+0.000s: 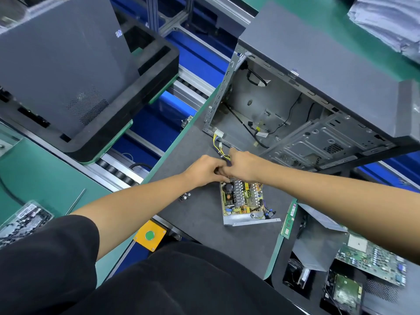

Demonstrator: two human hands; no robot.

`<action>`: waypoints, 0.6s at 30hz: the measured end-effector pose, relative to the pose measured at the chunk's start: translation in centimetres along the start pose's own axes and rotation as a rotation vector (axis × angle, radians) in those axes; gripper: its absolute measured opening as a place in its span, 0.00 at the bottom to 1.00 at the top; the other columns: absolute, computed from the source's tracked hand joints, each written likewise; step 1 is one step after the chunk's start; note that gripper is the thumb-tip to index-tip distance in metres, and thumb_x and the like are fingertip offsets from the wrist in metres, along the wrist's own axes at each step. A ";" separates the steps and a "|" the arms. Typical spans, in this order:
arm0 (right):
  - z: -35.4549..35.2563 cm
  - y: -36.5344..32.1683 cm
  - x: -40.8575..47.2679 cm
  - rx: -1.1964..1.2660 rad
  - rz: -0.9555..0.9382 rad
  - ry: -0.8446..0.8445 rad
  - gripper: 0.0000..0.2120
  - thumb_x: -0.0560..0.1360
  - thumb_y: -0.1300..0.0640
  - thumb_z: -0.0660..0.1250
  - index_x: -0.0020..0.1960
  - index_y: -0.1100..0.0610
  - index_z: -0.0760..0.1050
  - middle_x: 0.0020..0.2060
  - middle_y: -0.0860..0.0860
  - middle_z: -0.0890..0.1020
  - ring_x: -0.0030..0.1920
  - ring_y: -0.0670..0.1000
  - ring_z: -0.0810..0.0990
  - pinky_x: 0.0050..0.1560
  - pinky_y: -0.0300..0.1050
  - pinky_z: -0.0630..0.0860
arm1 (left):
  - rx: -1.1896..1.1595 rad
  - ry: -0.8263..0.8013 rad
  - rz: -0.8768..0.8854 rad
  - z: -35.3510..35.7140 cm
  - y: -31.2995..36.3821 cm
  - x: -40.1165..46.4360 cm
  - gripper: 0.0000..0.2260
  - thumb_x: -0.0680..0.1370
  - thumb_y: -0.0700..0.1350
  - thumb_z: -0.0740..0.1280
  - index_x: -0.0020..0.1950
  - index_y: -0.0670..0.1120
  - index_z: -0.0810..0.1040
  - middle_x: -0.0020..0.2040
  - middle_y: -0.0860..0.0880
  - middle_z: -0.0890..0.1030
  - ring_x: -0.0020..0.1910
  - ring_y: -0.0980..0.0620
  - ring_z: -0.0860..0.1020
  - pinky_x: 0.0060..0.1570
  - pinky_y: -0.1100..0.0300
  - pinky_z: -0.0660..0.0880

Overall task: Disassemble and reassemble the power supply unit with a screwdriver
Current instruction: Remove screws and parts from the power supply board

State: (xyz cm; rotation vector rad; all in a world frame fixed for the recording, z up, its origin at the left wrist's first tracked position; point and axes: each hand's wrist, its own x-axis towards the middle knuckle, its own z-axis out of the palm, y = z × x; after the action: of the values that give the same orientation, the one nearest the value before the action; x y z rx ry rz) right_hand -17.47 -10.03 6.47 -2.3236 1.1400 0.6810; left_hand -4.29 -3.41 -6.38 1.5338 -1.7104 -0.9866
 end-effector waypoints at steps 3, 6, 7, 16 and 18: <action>-1.3 1.4 0.0 -0.425 -0.393 0.028 0.19 0.74 0.40 0.60 0.55 0.51 0.57 0.36 0.46 0.76 0.38 0.60 0.79 0.31 0.48 0.67 | 0.015 0.008 0.003 0.1 -0.1 -0.1 0.15 0.71 0.49 0.80 0.36 0.59 0.74 0.33 0.69 0.78 0.33 0.68 0.76 0.34 0.73 0.66; -2.3 2.1 0.5 -0.882 -0.824 -0.021 0.11 0.80 0.48 0.58 0.58 0.49 0.59 0.47 0.51 0.78 0.32 0.60 0.77 0.32 0.51 0.74 | 0.021 -0.008 0.018 0.3 -0.3 -0.1 0.09 0.71 0.49 0.80 0.48 0.49 0.86 0.34 0.56 0.82 0.35 0.62 0.75 0.36 0.64 0.69; -2.4 2.1 0.7 -0.933 -0.858 -0.023 0.08 0.82 0.51 0.57 0.58 0.49 0.60 0.48 0.52 0.78 0.31 0.60 0.76 0.32 0.51 0.75 | 0.039 -0.009 0.006 0.2 0.0 -0.2 0.12 0.71 0.50 0.80 0.51 0.49 0.86 0.33 0.54 0.81 0.34 0.61 0.74 0.36 0.60 0.70; 0.4 1.2 0.4 -0.260 -0.207 0.057 0.07 0.77 0.53 0.61 0.55 0.50 0.68 0.41 0.53 0.78 0.48 0.62 0.80 0.38 0.48 0.65 | -0.017 -0.030 -0.035 -0.1 -0.3 0.0 0.10 0.69 0.50 0.82 0.38 0.53 0.80 0.29 0.65 0.77 0.33 0.71 0.76 0.35 0.75 0.67; 1.3 0.4 0.3 -0.075 -0.032 0.114 0.07 0.77 0.54 0.62 0.50 0.53 0.65 0.43 0.56 0.77 0.51 0.65 0.79 0.41 0.50 0.67 | -0.038 -0.028 -0.033 0.0 -0.3 0.1 0.12 0.69 0.50 0.82 0.37 0.53 0.79 0.31 0.65 0.79 0.34 0.68 0.78 0.36 0.74 0.67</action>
State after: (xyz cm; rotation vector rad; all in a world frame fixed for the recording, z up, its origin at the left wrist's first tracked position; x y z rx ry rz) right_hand -17.96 -9.63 5.24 -2.4660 1.1415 0.5964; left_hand -4.13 -3.47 -6.64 1.5352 -1.6807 -1.0561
